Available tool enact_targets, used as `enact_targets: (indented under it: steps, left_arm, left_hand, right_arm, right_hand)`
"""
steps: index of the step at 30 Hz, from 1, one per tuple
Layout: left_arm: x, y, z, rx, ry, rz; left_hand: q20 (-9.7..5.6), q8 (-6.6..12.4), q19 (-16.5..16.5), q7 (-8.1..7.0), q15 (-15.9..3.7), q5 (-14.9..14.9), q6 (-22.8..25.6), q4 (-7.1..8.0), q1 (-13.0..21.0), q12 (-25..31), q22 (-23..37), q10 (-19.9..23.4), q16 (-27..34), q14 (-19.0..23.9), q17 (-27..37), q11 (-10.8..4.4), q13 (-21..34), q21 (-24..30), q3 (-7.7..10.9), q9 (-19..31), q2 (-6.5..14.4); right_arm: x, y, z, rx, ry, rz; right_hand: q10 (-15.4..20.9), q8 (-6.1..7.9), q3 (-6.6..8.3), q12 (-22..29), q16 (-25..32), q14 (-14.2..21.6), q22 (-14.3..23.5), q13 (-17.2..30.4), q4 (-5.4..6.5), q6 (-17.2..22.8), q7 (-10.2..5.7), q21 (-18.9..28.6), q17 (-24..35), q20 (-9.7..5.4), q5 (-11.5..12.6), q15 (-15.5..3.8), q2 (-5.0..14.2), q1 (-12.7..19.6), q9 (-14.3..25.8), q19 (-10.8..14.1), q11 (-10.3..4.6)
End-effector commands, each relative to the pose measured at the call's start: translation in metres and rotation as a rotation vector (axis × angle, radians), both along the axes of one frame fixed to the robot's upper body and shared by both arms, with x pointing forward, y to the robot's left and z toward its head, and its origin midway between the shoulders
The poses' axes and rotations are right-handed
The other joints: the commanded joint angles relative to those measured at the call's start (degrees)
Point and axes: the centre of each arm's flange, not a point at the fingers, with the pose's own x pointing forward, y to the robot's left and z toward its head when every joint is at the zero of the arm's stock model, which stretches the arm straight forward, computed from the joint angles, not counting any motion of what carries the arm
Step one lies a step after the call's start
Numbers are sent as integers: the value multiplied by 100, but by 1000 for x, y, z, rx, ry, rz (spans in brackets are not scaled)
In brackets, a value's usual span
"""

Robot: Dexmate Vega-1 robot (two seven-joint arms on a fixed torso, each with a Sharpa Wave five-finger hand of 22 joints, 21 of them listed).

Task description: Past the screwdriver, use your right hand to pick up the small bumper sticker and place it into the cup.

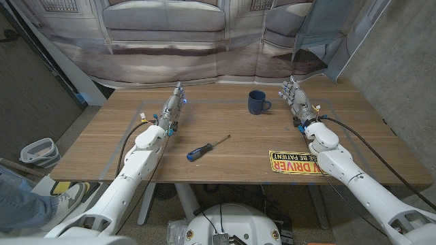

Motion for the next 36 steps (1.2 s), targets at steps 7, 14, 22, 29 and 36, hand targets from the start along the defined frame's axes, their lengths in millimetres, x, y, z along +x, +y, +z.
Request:
enact_targets:
  steps: [7, 14, 22, 29, 36]
  left_arm:
    - [-2, 0, 14, 16, -9, 20]
    - [-3, 1, 16, 25, -15, 15]
    - [-8, 3, 20, 33, -25, 20]
    - [-11, 9, 17, 28, -19, 37]
    - [-16, 9, 19, 40, -21, 42]
  left_hand:
    - [35, 23, -12, 5, 15, 43, -15, -5, 75, 51, 25, 48, 31, 30, 20, -4, 19, -5, 23, 13, 43]
    - [44, 15, -12, -4, 10, 47, -8, -11, 94, 50, 26, 67, 30, 48, 20, 3, 19, -8, 24, 14, 61]
    - [52, 8, -10, -5, 11, 53, 13, -21, 122, 44, 26, 81, 23, 60, 21, -13, 20, -14, 22, 15, 84]
    - [67, 6, -15, -17, 10, 55, 32, -26, 136, 41, 27, 93, 20, 68, 21, 1, 20, -19, 19, 15, 95]
    - [66, 5, -13, -19, 12, 57, 49, -30, 148, 36, 27, 98, 17, 73, 22, -3, 21, -21, 16, 16, 104]
  right_arm:
    - [-18, -7, -1, -7, -48, 8]
    - [-27, -8, -2, -21, -68, 1]
    - [-38, -10, -7, -19, -78, -7]
    - [-42, -7, -14, -23, -78, 7]
    - [-46, -10, -15, -36, -87, 10]
  right_hand:
    - [149, 22, 18, 40, 32, 159, 9, 27, -51, 92, -15, -2, 19, -117, 4, -3, 20, 82, 16, 135, -1]
    - [188, 25, 17, 44, 36, 221, 10, 28, -65, 132, -12, -8, 20, -115, -3, -17, 21, 99, 17, 173, -5]
    - [228, 20, 13, 49, 28, 248, 10, 29, -79, 150, -23, -17, 21, -105, -9, -14, 19, 113, 19, 203, -6]
    - [300, 23, 8, 62, 30, 312, 12, 30, -97, 196, -54, -25, 22, -91, -15, -22, 15, 131, 20, 251, -10]
    - [325, 20, 2, 62, 25, 337, 12, 31, -107, 212, -68, -30, 23, -90, -19, -25, 8, 138, 21, 280, -25]
